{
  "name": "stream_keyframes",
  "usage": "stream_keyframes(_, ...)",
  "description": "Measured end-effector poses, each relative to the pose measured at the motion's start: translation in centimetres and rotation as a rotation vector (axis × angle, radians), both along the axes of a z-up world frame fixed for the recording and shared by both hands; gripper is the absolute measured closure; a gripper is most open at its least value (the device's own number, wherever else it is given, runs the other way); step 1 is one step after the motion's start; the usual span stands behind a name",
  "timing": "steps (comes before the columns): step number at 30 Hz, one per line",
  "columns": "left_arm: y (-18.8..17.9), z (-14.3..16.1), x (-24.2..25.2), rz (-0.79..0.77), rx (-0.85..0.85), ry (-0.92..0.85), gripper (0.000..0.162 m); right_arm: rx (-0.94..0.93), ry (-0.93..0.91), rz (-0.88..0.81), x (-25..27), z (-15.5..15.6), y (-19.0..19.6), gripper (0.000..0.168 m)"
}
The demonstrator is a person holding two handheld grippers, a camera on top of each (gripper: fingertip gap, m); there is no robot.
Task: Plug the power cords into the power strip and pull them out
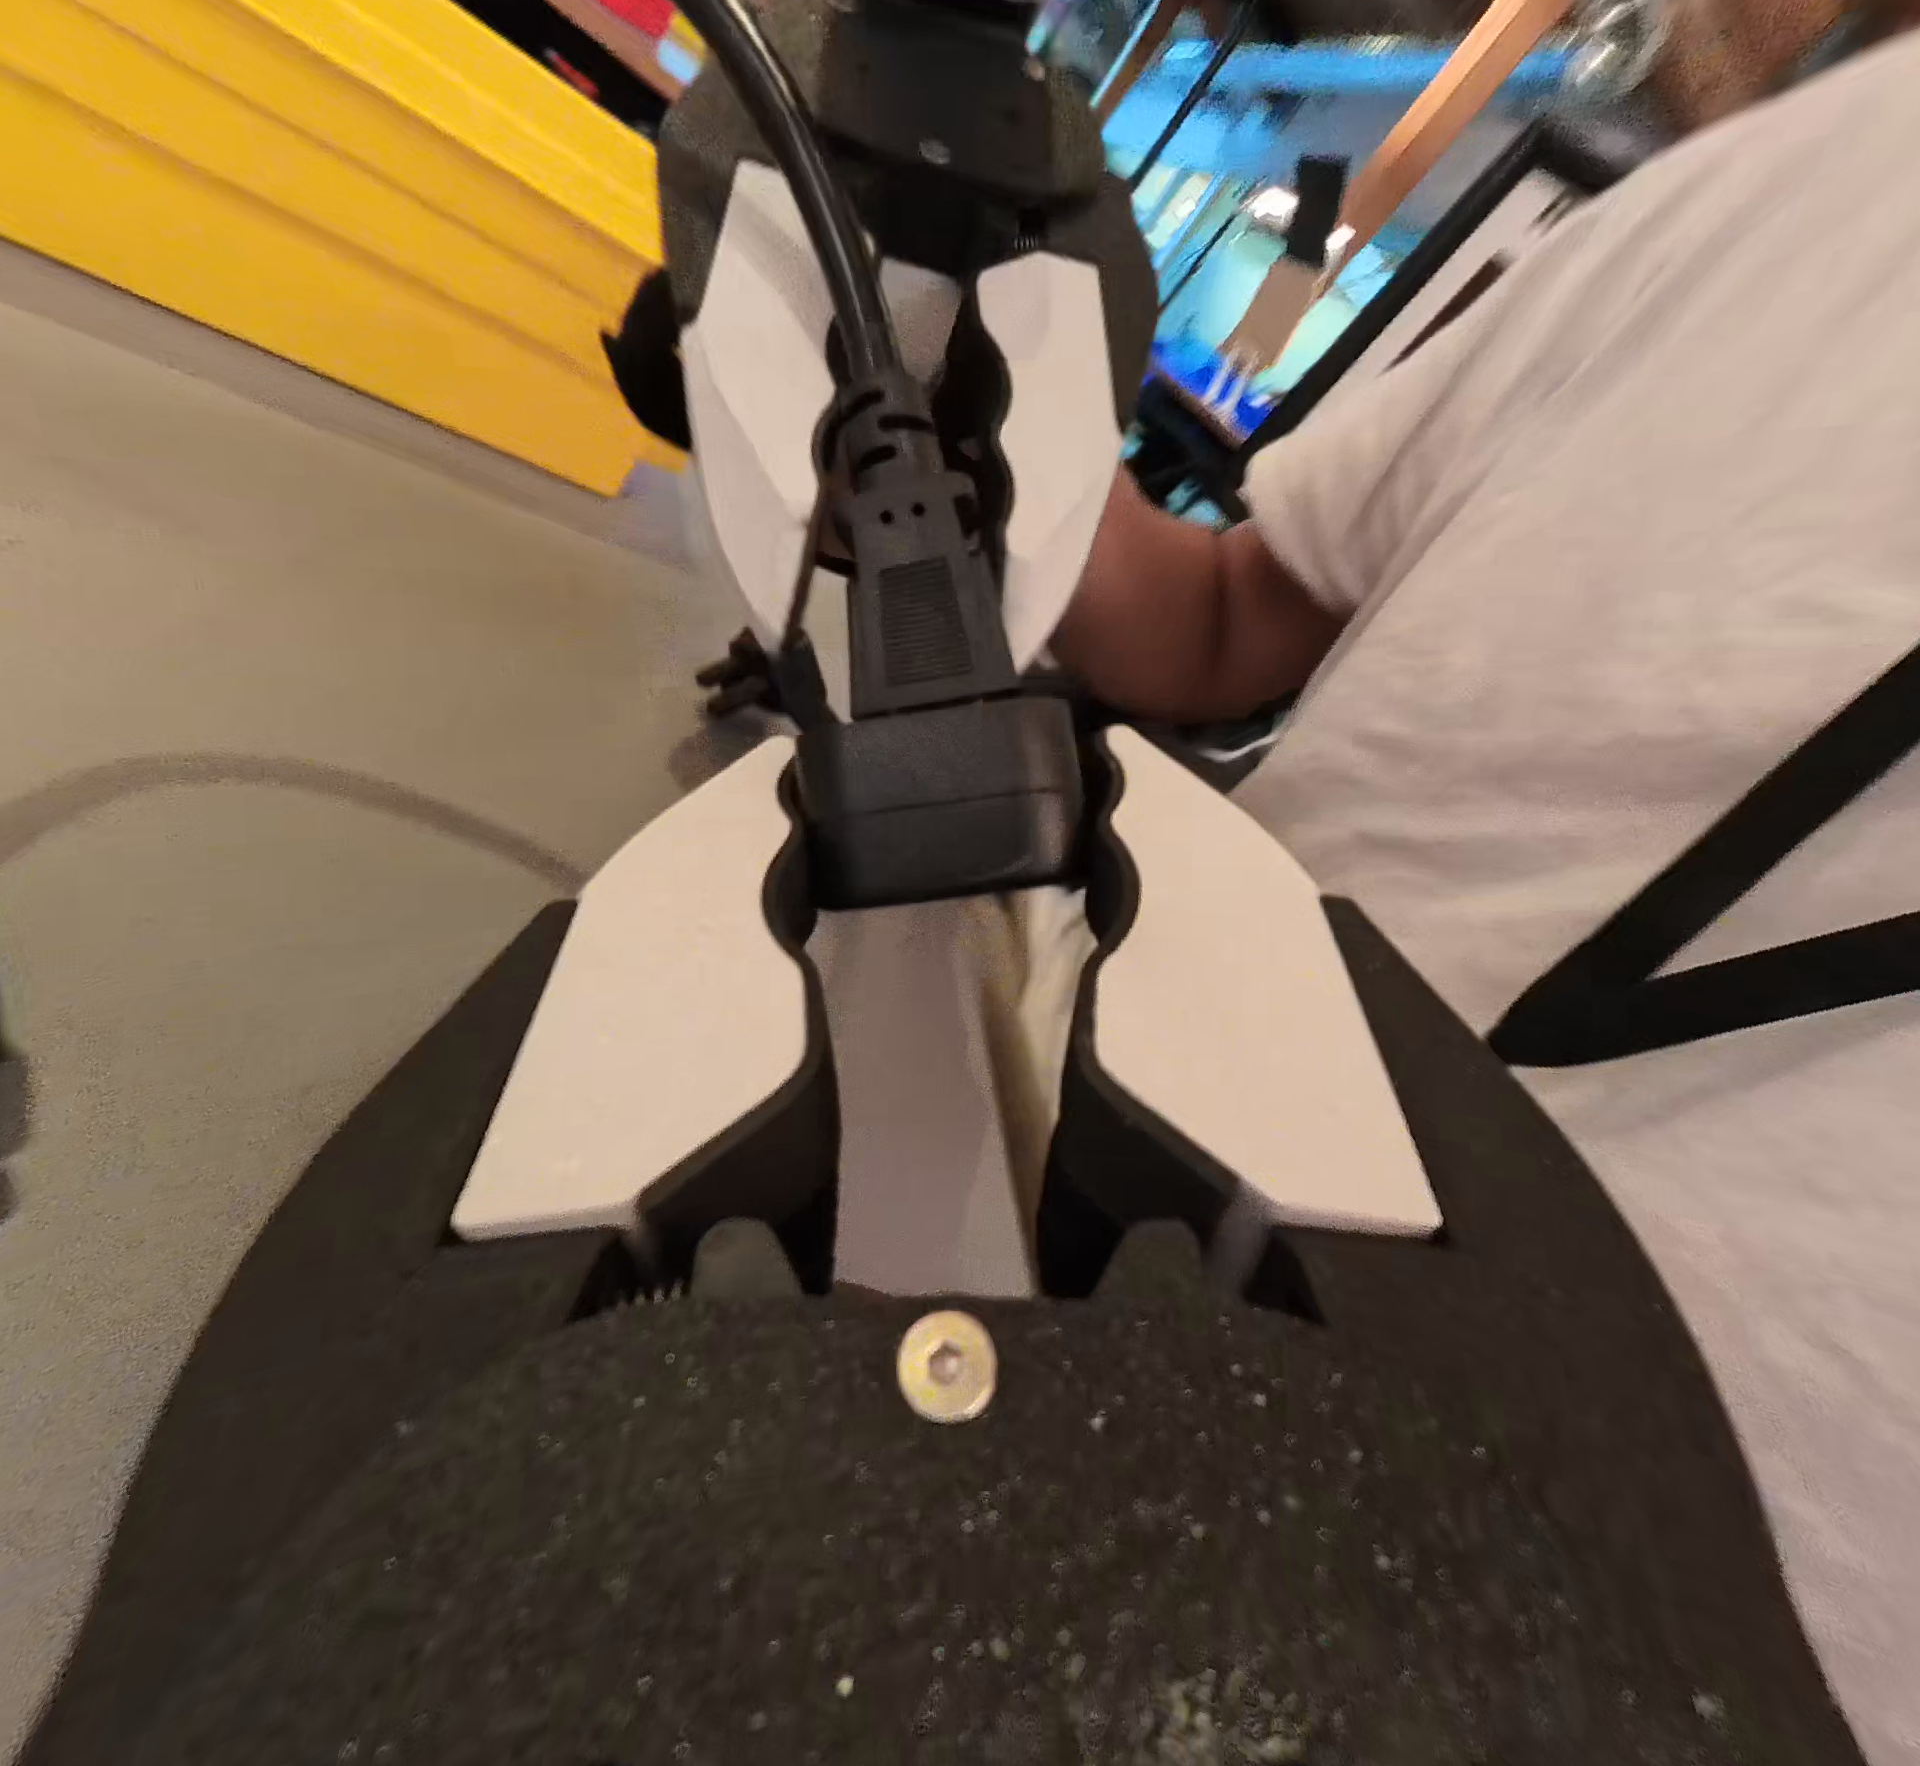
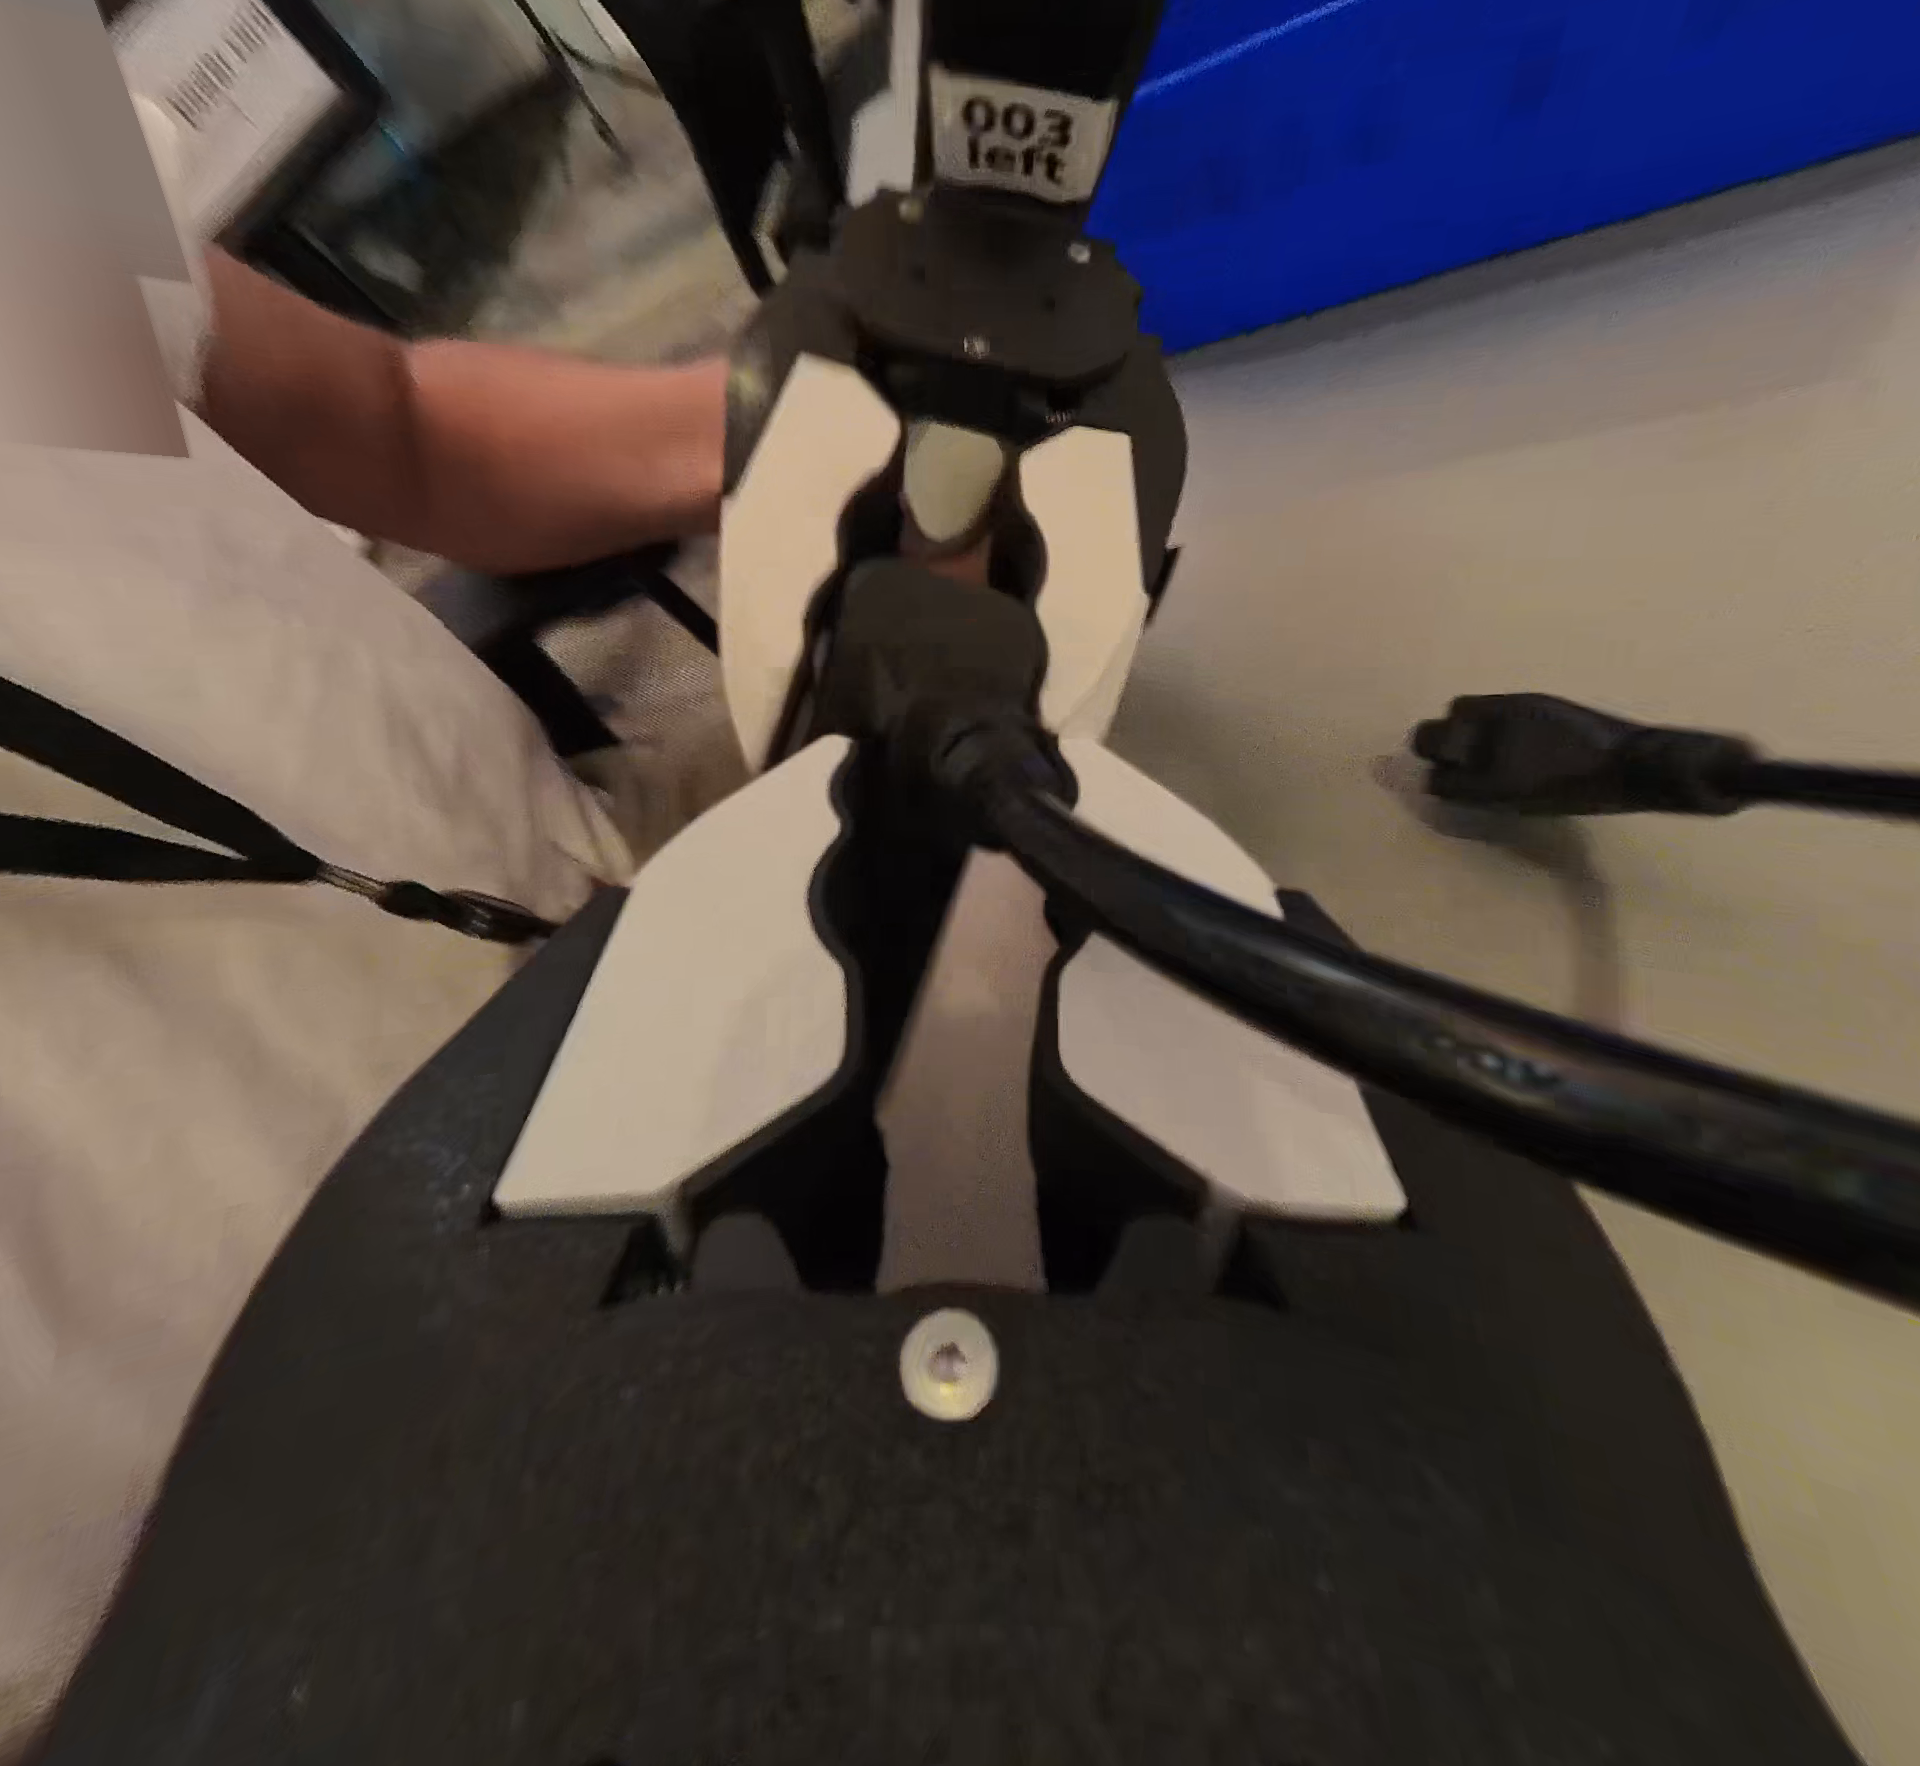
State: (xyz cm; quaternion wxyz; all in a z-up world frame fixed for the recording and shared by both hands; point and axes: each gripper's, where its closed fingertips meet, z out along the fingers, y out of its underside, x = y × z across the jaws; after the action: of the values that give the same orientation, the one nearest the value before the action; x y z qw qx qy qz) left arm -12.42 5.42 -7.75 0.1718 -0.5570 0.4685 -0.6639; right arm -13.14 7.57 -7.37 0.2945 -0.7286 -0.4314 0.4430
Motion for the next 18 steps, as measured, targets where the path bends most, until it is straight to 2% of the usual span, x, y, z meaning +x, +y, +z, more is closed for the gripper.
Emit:
stream_keyframes(4, 0.3, 1.3, -0.8, -0.027, -0.179, -0.058, 0.113, 0.256, -0.077, -0.016, 2.3, 1.5, 0.5, 0.133)
stream_keyframes(7, 0.7, 1.0, -0.8, 0.000, -0.182, -0.053, 0.114, 0.320, -0.160, -0.049, 3.0, 0.2, 0.7, 0.127)
stream_keyframes(10, 1.1, -0.2, -0.8, 0.031, -0.075, -0.011, 0.113, 0.154, -0.026, -0.095, 1.6, -1.3, 0.0, 0.127)
stream_keyframes(14, 1.8, -3.6, -1.0, 0.082, 0.144, 0.119, 0.108, 0.001, 0.077, -0.145, 0.8, -2.7, -0.4, 0.125)
stream_keyframes(16, 2.1, -5.4, -1.0, 0.121, 0.259, 0.198, 0.108, -0.077, 0.040, -0.100, 0.5, -3.3, -1.8, 0.123)
stream_keyframes(18, 2.8, -7.8, -1.3, 0.169, 0.426, 0.352, 0.120, -0.040, -0.084, -0.108, 0.8, -4.8, -2.4, 0.125)
